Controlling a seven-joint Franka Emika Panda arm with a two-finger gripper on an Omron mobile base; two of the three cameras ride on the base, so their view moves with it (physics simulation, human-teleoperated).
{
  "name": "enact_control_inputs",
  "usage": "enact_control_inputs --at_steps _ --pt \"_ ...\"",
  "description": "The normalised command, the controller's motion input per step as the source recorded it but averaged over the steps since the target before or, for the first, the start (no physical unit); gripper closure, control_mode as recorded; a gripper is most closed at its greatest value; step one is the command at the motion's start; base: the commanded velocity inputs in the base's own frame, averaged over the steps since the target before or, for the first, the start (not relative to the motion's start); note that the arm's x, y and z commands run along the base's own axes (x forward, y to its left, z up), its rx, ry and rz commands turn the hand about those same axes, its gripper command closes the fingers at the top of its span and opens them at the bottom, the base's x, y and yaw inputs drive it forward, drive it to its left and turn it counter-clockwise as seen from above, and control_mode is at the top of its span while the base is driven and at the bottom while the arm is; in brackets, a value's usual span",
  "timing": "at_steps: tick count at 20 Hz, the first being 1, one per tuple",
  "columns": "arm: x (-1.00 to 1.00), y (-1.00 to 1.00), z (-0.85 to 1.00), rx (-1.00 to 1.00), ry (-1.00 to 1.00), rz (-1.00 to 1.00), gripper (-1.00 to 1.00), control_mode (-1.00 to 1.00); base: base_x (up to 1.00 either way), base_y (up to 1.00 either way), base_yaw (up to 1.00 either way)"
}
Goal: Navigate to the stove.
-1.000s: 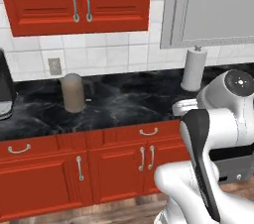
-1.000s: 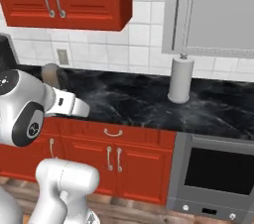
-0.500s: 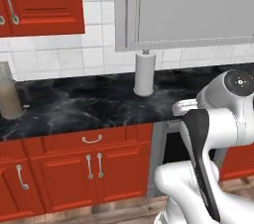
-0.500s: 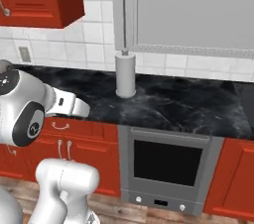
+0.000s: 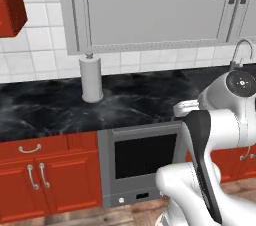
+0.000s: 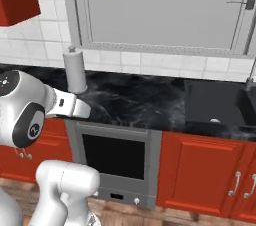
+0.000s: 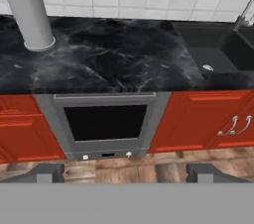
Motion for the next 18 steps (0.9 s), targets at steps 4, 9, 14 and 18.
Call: enact_control_inputs --at_steps 4,9,14,18 --pt "0.0 0.0 0.0 0.0 0.0 0.0 -1.0 1.0 -0.03 -1.0 0.0" --pt "0.0 0.0 0.0 0.0 0.0 0.0 -1.0 1.0 0.0 -1.0 0.0" --pt "0.0 0.0 0.0 0.0 0.0 0.0 -1.0 1.0 0.0 -1.0 -0.1" --pt "0.0 0.0 0.0 0.0 0.0 0.0 -1.0 1.0 0.03 -1.0 -0.42"
